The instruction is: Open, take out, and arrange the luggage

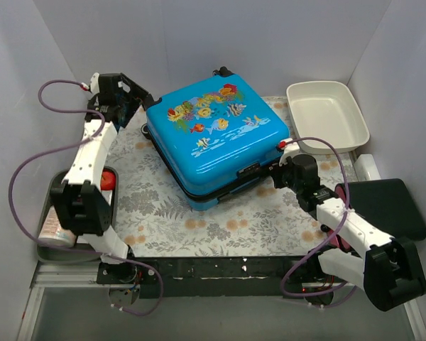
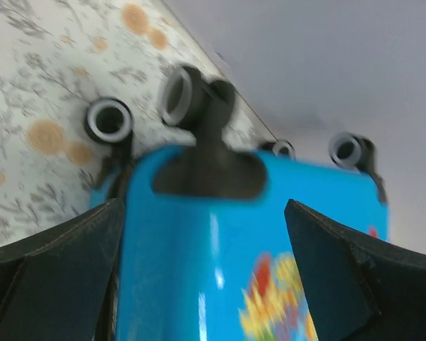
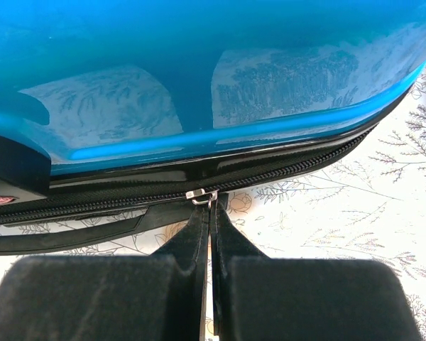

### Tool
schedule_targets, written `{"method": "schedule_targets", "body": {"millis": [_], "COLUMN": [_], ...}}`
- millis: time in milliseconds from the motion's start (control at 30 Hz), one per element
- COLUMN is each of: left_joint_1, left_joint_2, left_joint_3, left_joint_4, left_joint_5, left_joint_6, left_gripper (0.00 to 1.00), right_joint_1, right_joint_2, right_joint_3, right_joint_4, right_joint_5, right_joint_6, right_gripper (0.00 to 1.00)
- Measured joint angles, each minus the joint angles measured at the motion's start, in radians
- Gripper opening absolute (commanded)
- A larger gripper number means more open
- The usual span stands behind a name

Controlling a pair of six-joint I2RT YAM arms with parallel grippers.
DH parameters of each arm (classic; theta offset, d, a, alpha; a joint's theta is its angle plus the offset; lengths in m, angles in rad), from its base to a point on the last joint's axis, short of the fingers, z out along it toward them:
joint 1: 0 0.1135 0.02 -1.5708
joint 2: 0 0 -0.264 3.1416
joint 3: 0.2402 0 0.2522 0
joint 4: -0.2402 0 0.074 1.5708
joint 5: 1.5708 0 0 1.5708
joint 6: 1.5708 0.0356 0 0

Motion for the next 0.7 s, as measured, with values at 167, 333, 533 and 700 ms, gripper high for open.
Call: {"method": "schedule_targets", "body": {"millis": [167,333,533,700], "left_joint_1": [0.161,0.212,0.199,0.189], "left_joint_2": [0.311,0.583,0.616,0.616], "left_joint_3": [0.181,0.438,0.408,0.404], "left_joint_4": [0.008,0.003,0.06,0.1], "left_joint_5": [0.13,0.214,0.336,0.384], "left_joint_6": [-0.002,0.006,0.002,-0.001], "left_gripper": [0.98,0.98,0.98,0.98], "right_joint_1": [-0.003,-0.003,-0.003,-0.003], "right_joint_2": [-0.031,-0.053,-0.05,-0.044], "right_joint_3": [-0.008,-0.014,-0.021,-0.021], "right_joint_4": [-0.008,-0.01,-0.007,-0.006], "right_joint_5": [-0.007,-0.01,-0.01,-0.009], "right_joint_6": [-0.01,-0.02,-0.021,-0.021], "right_gripper": [0.01,0.01,0.01,0.01]}}
